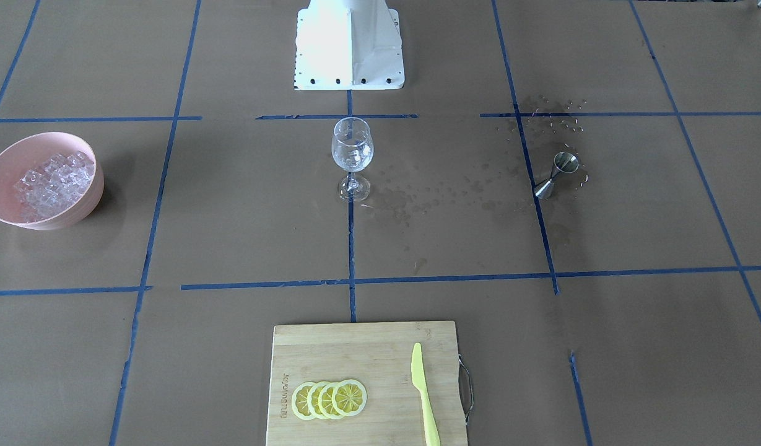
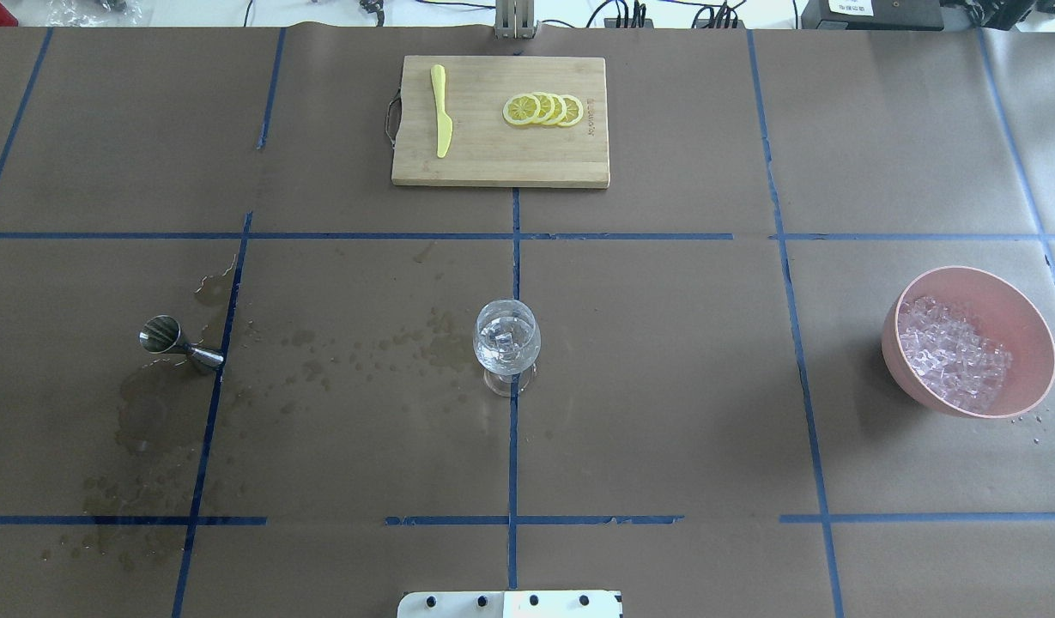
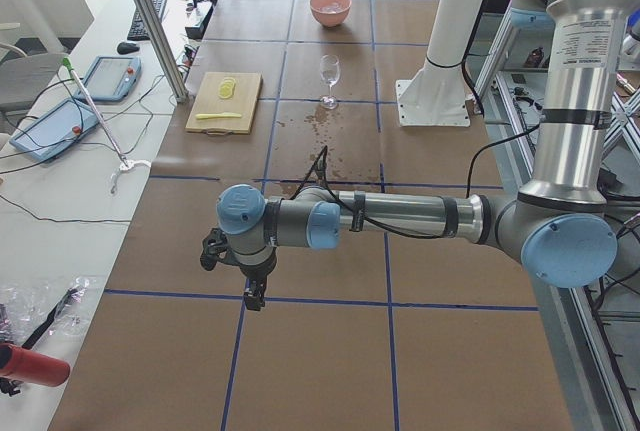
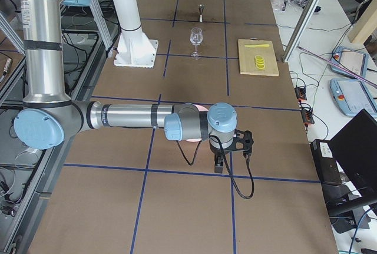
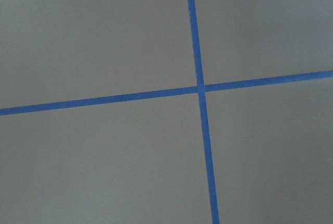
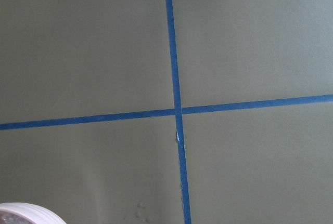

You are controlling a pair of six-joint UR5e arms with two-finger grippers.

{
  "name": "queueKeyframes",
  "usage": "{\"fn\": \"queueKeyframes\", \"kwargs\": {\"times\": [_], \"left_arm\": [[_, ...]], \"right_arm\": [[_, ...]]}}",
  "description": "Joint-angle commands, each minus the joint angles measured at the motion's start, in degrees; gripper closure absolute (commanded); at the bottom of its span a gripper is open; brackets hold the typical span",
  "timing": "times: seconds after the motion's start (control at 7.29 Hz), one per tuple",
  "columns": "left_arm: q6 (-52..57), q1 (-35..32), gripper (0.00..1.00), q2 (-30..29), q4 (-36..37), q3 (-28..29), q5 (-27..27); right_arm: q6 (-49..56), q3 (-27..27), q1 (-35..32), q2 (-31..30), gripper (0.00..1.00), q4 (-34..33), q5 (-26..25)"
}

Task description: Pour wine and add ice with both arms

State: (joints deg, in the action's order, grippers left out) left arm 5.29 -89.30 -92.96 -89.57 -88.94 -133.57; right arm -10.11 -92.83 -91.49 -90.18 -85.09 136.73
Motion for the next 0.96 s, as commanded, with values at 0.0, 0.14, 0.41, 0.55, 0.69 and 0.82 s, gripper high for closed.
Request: {"fn": "queueKeyframes", "kwargs": {"times": [0.0, 0.14, 0.41, 0.55, 0.69, 0.82], "left_arm": [[0.07, 0.01, 0.00, 0.06, -0.08, 0.25, -0.02], [0.07, -0.08, 0.00, -0.02, -0.17, 0.34, -0.02], [-0.01, 0.00, 0.00, 0.06, -0.26, 0.34, -0.02], [-1.06, -0.08, 0.00, 0.06, -0.26, 0.43, -0.11], [-6.46, 0.00, 0.00, 0.06, -0.78, -0.09, -0.11], [-6.87, -0.08, 0.00, -0.02, -1.13, -0.10, -0.11]], "right_arm": [[0.00, 0.02, 0.00, 0.00, 0.00, 0.10, 0.03], [0.00, 0.02, 0.00, -0.08, 0.00, 0.10, 0.03], [0.00, 0.02, 0.00, 0.00, 0.00, 0.10, 0.03], [0.00, 0.02, 0.00, -0.08, 0.00, 0.10, 0.03], [0.00, 0.02, 0.00, -0.09, 0.00, 0.10, 0.03], [0.00, 0.02, 0.00, -0.09, 0.00, 0.10, 0.03]]}}
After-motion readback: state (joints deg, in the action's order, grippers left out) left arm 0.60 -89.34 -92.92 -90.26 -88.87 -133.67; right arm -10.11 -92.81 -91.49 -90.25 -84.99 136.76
